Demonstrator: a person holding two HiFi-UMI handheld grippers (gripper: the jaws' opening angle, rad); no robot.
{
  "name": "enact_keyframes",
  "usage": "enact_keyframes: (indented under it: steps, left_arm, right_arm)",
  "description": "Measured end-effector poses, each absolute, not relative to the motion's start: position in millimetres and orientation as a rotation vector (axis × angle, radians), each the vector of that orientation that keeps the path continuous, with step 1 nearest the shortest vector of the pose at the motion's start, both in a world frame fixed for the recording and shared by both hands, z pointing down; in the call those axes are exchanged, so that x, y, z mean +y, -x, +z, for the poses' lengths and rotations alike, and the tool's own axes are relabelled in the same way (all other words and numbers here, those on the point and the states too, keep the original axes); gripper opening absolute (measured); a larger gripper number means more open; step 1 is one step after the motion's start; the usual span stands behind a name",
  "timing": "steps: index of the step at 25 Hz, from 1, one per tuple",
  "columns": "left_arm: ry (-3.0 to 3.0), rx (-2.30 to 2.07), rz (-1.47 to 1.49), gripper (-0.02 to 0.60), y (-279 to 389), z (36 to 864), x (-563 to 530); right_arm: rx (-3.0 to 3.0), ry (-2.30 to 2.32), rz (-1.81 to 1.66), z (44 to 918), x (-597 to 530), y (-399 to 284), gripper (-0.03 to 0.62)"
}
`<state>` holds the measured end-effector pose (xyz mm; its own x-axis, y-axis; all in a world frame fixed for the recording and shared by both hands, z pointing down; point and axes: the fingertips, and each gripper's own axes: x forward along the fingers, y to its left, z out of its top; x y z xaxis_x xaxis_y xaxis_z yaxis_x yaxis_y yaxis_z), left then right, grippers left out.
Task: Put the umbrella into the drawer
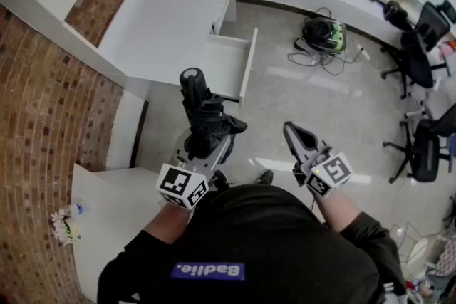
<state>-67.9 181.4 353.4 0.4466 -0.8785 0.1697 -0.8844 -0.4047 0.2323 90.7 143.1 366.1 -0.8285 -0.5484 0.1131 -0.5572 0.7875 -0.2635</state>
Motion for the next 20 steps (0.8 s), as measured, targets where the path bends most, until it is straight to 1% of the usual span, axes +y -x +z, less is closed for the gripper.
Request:
enact_keyframes:
  steps: [13, 20]
  left_arm:
    - [-2.416, -1.498, 0.048, 0.238, 61.3, 353.0, 189.9]
    - [-2.384, -1.522, 0.063, 0.238, 55.3, 358.4, 187.5]
  right_arm:
    - [-2.935, -0.893, 0.461, 367.7, 155.4, -96.8, 0.029]
    - [-2.960, -0.862, 0.411, 363.2, 156.4, -102.5, 0.029]
